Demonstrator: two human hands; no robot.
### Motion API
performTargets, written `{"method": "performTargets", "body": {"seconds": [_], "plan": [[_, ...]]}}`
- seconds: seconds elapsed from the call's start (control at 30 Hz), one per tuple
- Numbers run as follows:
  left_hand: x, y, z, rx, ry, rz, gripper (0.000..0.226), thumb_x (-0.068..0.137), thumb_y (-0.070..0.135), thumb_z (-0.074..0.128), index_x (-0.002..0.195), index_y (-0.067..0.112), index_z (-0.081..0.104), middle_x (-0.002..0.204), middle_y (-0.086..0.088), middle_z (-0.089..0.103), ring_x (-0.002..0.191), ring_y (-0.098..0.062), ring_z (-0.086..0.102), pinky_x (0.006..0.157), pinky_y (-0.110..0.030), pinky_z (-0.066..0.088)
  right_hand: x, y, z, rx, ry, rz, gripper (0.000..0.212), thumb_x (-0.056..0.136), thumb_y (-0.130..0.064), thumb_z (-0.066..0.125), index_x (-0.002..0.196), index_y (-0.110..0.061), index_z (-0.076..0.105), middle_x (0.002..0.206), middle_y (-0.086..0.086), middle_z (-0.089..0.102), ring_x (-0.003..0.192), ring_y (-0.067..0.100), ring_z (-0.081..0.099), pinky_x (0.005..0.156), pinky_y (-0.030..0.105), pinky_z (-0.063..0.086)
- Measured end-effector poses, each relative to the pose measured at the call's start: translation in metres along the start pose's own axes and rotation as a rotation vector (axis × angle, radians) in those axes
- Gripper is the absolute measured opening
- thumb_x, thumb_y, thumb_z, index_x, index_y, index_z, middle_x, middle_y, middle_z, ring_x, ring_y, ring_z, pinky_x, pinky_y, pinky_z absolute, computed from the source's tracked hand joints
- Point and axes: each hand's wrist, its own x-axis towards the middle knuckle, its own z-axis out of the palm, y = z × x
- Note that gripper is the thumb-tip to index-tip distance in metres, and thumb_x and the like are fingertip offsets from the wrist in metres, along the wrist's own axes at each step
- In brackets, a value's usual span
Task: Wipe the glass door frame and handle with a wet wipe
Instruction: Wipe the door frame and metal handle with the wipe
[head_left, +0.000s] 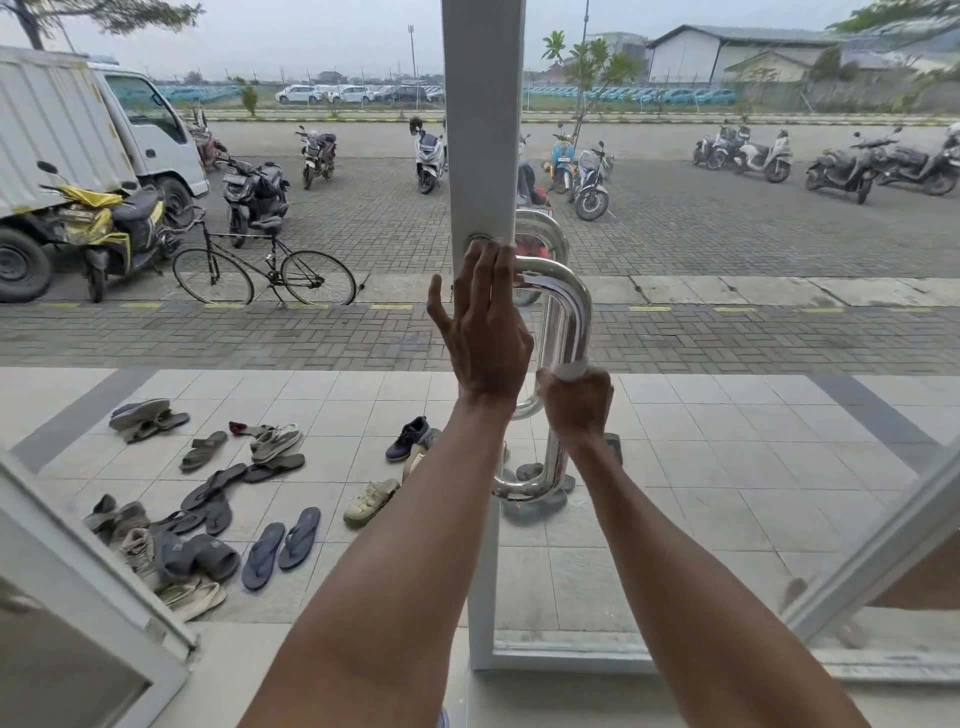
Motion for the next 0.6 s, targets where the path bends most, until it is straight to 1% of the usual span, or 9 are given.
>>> {"method": "performTargets", "body": {"seconds": [0.1,0.17,0.2,0.23,0.3,0.37,0.43,0.5,0.6], "plan": [[0.001,-0.004,-0.001,0.015,-0.01,0.023,0.062,0.071,-0.004,0.06,0.131,0.013,0.061,0.135,0.0,0.061,0.131,-0.018,0.052,0.112,-0.054,0.028,-0.013,0.008,-0.002,-0.078,-0.051,0.096,0.021,0.061,-0.028,0.067,0.055,-0.01,0.059,0.055,0.0,0.061,0.062,0.023,0.063,0.07,0.045,0.056],[0.001,-0.006,-0.002,0.015,-0.008,0.039,0.061,0.072,-0.004,0.06,0.13,0.013,0.061,0.135,0.0,0.061,0.13,-0.019,0.053,0.112,-0.053,0.027,-0.017,-0.005,-0.01,-0.165,-0.064,0.08,0.019,0.069,-0.029,0.067,0.061,-0.013,0.061,0.07,0.008,0.069,0.076,0.029,0.066,0.081,0.043,0.053],[0.001,-0.006,-0.002,0.012,-0.008,0.04,0.06,0.072,-0.003,0.059,0.13,0.013,0.061,0.135,0.0,0.061,0.13,-0.019,0.053,0.112,-0.053,0.027,-0.016,-0.014,-0.015,-0.196,-0.05,0.053,0.019,0.071,-0.03,0.067,0.067,-0.011,0.066,0.076,0.011,0.071,0.08,0.031,0.066,0.084,0.042,0.052],[0.001,-0.006,-0.001,0.009,-0.009,0.035,0.059,0.073,-0.002,0.058,0.13,0.012,0.061,0.134,0.0,0.061,0.131,-0.019,0.053,0.112,-0.053,0.026,-0.014,-0.027,-0.019,-0.21,-0.019,0.008,0.022,0.072,-0.031,0.067,0.071,-0.009,0.068,0.077,0.012,0.071,0.08,0.031,0.066,0.082,0.04,0.052],[0.001,-0.004,-0.001,0.006,-0.008,0.024,0.055,0.076,0.001,0.056,0.13,0.012,0.062,0.134,0.0,0.062,0.131,-0.019,0.053,0.112,-0.053,0.026,-0.004,-0.058,-0.024,-0.211,0.093,-0.134,0.024,0.074,-0.031,0.064,0.07,-0.007,0.067,0.07,0.011,0.067,0.074,0.027,0.065,0.074,0.034,0.051],[0.001,-0.003,-0.001,0.014,-0.006,0.031,0.052,0.079,0.005,0.054,0.13,0.012,0.063,0.134,0.0,0.062,0.13,-0.018,0.053,0.112,-0.051,0.025,0.006,-0.088,-0.026,-0.172,0.169,-0.25,0.019,0.077,-0.026,0.059,0.066,-0.011,0.063,0.067,0.008,0.064,0.067,0.022,0.057,0.075,0.035,0.049],[0.0,-0.005,0.001,0.028,0.002,0.053,0.051,0.08,0.006,0.056,0.13,0.013,0.063,0.134,0.001,0.062,0.13,-0.017,0.054,0.113,-0.05,0.025,0.009,-0.099,-0.026,-0.17,0.194,-0.328,0.021,0.08,-0.022,0.051,0.059,-0.016,0.055,0.06,0.004,0.058,0.063,0.023,0.056,0.076,0.037,0.048],[-0.002,-0.008,0.002,0.039,0.0,0.063,0.052,0.079,0.006,0.06,0.13,0.014,0.062,0.135,0.001,0.062,0.13,-0.017,0.053,0.113,-0.051,0.024,0.005,-0.091,-0.026,-0.175,0.208,-0.325,0.022,0.078,-0.021,0.054,0.058,-0.015,0.054,0.057,0.002,0.059,0.061,0.026,0.061,0.073,0.035,0.049],[-0.003,-0.008,0.004,0.028,0.002,0.047,0.051,0.08,0.008,0.058,0.131,0.013,0.062,0.136,0.001,0.061,0.132,-0.017,0.051,0.114,-0.052,0.024,-0.001,-0.07,-0.017,-0.092,0.23,-0.176,0.017,0.073,-0.023,0.06,0.063,-0.009,0.063,0.068,0.012,0.069,0.074,0.034,0.067,0.078,0.042,0.053]]}}
